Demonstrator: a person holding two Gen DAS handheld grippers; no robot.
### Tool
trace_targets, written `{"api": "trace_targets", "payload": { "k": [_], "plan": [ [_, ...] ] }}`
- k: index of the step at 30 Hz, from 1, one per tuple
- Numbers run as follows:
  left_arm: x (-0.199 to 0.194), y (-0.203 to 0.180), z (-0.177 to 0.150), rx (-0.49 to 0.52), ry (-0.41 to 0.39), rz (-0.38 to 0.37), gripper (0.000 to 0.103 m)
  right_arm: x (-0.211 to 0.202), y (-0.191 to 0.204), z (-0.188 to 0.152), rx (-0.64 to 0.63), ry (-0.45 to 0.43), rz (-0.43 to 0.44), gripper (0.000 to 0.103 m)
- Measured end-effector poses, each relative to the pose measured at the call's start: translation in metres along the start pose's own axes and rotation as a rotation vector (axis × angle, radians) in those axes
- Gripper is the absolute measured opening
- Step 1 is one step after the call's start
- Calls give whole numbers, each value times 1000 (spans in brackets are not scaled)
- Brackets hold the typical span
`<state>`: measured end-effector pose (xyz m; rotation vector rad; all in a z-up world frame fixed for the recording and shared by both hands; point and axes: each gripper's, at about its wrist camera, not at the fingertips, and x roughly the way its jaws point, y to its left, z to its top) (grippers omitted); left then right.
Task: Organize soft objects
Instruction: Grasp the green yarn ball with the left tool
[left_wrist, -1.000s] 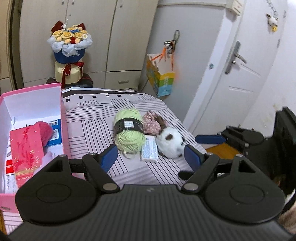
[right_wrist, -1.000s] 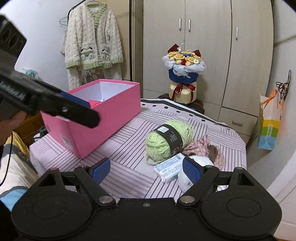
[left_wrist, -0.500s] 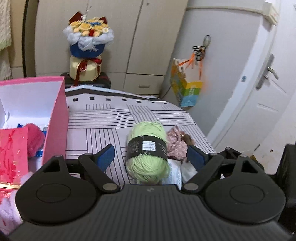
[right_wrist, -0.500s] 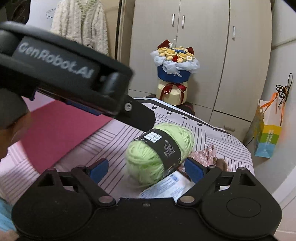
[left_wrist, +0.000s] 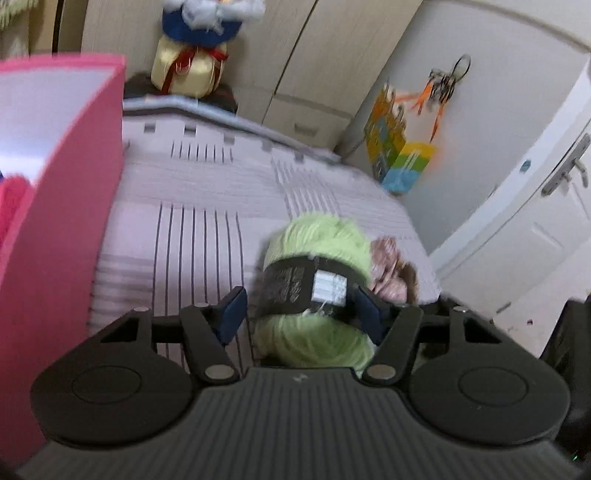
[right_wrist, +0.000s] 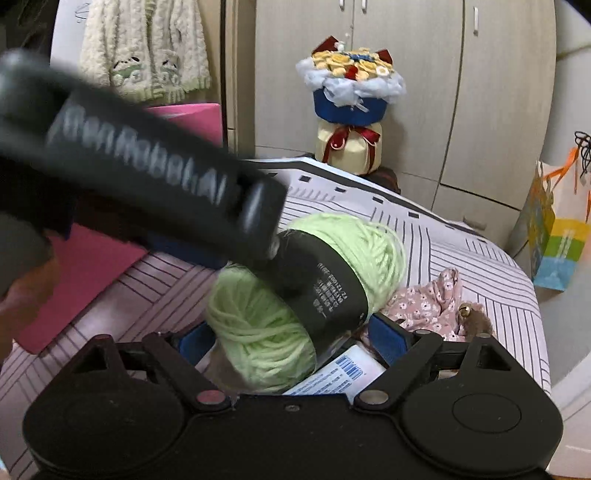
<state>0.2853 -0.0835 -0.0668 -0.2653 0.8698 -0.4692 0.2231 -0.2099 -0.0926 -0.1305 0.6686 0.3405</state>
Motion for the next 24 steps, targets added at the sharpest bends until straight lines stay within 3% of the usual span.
{"api": "trace_targets", "payload": {
  "k": [5, 10, 16, 24],
  "plan": [
    [4, 8, -2, -28, -4, -60, 53, 4, 0, -4, -6, -24, -5, 91],
    [1, 7, -8, 2, -28, -91, 47, -1, 6, -12, -13, -76, -23, 81],
    [-18, -6, -13, 53, -20, -102, 47, -22, 11, -14, 52, -100, -6, 76],
    [-55, -20, -31, 105, -15, -122, 48, -60, 39, -14, 3, -117, -69, 76]
  ]
}}
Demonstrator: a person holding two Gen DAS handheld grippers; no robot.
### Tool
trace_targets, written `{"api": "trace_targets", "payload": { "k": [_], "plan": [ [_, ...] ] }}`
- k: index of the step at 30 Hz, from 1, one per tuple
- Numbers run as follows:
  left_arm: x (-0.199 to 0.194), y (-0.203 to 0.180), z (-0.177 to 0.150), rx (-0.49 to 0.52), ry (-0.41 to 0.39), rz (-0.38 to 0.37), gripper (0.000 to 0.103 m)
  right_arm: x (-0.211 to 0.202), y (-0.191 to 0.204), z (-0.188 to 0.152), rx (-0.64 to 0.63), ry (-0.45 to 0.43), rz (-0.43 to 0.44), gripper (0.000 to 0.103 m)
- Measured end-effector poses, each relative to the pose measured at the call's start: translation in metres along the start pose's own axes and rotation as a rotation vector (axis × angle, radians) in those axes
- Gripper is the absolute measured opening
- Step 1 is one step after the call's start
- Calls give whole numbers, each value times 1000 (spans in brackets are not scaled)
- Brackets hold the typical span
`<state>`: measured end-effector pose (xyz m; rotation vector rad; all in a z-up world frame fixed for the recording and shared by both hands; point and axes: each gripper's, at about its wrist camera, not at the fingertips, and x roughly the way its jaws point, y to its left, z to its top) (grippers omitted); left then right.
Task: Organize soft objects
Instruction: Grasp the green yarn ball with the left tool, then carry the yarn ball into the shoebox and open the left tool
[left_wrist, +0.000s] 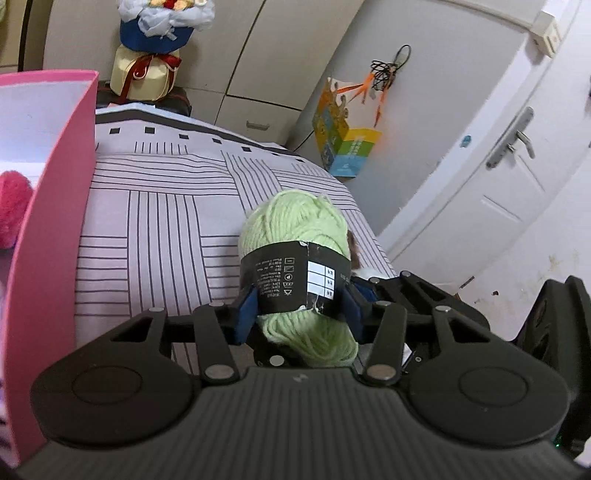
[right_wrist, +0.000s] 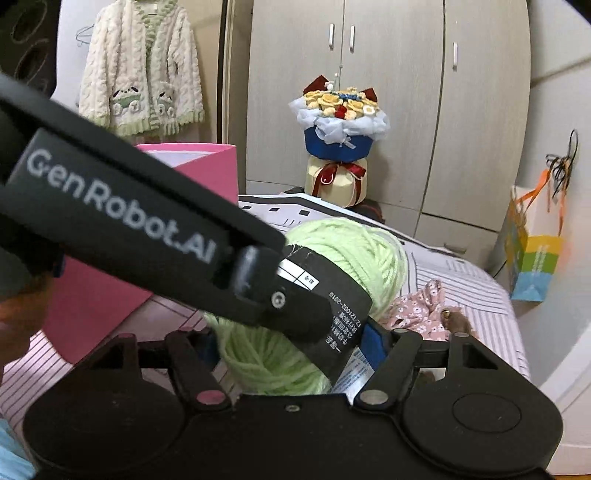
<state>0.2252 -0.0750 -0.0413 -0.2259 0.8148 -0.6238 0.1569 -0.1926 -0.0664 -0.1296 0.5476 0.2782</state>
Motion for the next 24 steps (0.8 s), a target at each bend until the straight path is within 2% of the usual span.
{"api": "trace_targets", "payload": {
  "k": [13, 24],
  "plan": [
    [-53, -15, -23, 43, -24, 12, 49, -44, 26, 1, -56, -47, 32, 78],
    [-108, -23, -42, 68, 50, -8, 50, -87, 57, 15, -135, 44, 118, 78]
  ]
}}
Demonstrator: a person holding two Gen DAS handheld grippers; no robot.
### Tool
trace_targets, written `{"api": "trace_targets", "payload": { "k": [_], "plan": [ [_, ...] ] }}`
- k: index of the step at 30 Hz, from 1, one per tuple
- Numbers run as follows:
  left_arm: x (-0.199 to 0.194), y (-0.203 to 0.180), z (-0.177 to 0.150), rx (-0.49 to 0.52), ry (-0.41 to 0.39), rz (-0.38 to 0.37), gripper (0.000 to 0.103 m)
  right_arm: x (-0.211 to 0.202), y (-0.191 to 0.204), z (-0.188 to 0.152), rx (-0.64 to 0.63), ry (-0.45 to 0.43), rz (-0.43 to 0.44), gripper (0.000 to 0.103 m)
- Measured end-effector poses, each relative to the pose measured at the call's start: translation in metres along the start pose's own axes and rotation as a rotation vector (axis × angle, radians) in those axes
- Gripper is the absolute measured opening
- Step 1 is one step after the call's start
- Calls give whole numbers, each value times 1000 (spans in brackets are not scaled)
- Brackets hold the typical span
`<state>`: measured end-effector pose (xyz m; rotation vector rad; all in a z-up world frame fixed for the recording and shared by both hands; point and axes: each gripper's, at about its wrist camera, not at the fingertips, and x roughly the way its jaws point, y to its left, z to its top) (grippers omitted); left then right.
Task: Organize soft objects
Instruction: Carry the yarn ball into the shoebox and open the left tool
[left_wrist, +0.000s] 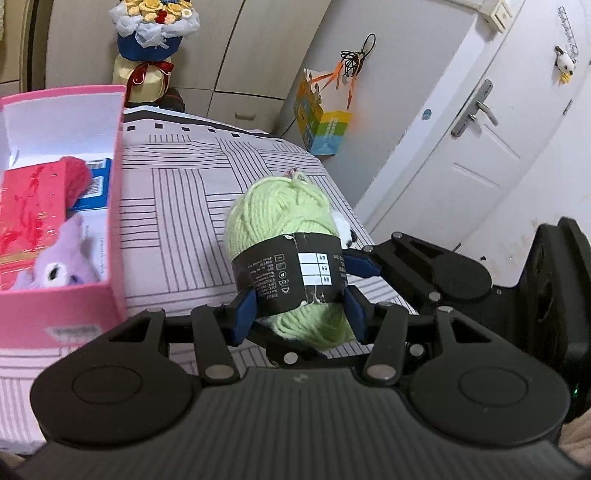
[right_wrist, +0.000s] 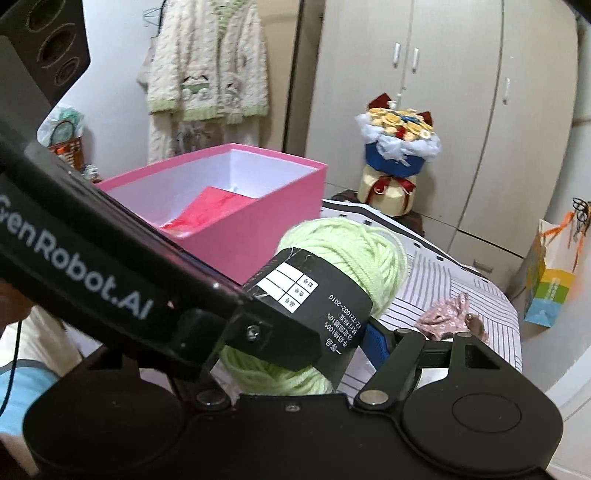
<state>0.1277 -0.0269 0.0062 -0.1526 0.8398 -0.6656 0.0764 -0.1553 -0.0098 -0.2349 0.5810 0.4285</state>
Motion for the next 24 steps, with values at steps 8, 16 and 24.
{"api": "trace_targets", "payload": {
  "k": [8, 16, 24],
  "plan": [
    [-63, -14, -16, 46, -50, 75, 51, -36, 29, 21, -6, -21, 98, 77],
    [-109, -6, -16, 59, -118, 144, 51, -43, 58, 45, -73, -112, 146, 79],
    [-131, 33, 4, 38, -184, 214, 51, -8, 72, 79, -84, -194, 201, 80]
  ]
}}
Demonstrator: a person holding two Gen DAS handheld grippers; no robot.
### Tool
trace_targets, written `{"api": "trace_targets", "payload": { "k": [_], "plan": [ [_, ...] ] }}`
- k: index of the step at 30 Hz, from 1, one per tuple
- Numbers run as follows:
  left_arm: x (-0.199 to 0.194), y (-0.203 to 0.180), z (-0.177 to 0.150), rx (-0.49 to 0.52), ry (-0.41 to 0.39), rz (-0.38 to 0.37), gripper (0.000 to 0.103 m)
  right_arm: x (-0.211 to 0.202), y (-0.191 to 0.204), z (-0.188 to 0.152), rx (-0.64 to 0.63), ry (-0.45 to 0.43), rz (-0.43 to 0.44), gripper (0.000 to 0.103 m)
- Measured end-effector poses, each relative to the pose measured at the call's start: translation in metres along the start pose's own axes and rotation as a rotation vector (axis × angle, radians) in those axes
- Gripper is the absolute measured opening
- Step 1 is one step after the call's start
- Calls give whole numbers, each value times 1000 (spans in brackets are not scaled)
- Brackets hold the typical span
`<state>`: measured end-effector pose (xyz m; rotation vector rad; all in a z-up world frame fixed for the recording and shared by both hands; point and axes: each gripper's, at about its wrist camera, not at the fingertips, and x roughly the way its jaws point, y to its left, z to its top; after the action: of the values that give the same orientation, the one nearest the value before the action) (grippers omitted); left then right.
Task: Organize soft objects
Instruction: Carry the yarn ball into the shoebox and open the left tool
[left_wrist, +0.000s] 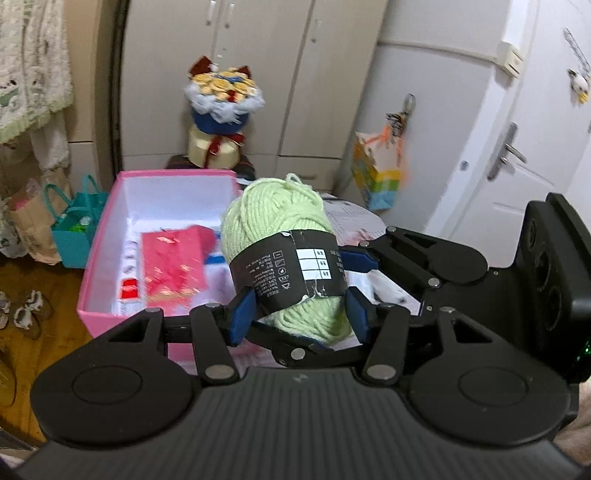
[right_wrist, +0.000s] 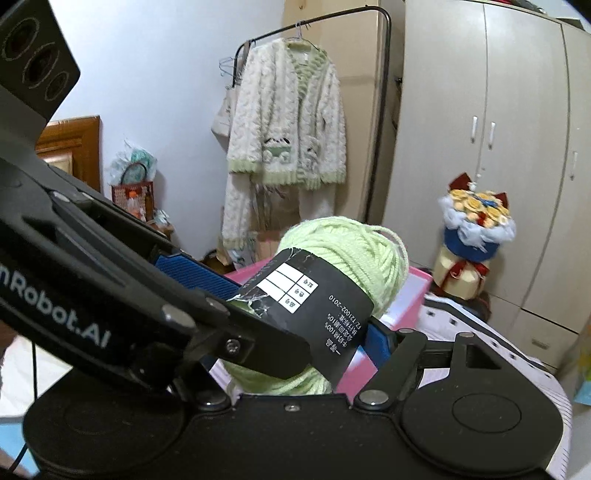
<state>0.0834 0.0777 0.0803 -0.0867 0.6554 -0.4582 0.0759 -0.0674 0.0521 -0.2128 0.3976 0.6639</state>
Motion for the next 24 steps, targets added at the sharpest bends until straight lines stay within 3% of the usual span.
{"api": "trace_targets", "payload": {
  "k": [7, 13, 24],
  "plan": [
    [23, 55, 31, -68, -11, 21, 51, 61, -17, 21, 68, -9, 69, 80],
    [56, 89, 54, -102, -13, 83, 53, 110, -42, 30, 185, 5, 156, 80],
    [121, 143, 82, -212, 27, 96, 53, 187, -84, 40, 267, 126, 201, 80]
  ]
}}
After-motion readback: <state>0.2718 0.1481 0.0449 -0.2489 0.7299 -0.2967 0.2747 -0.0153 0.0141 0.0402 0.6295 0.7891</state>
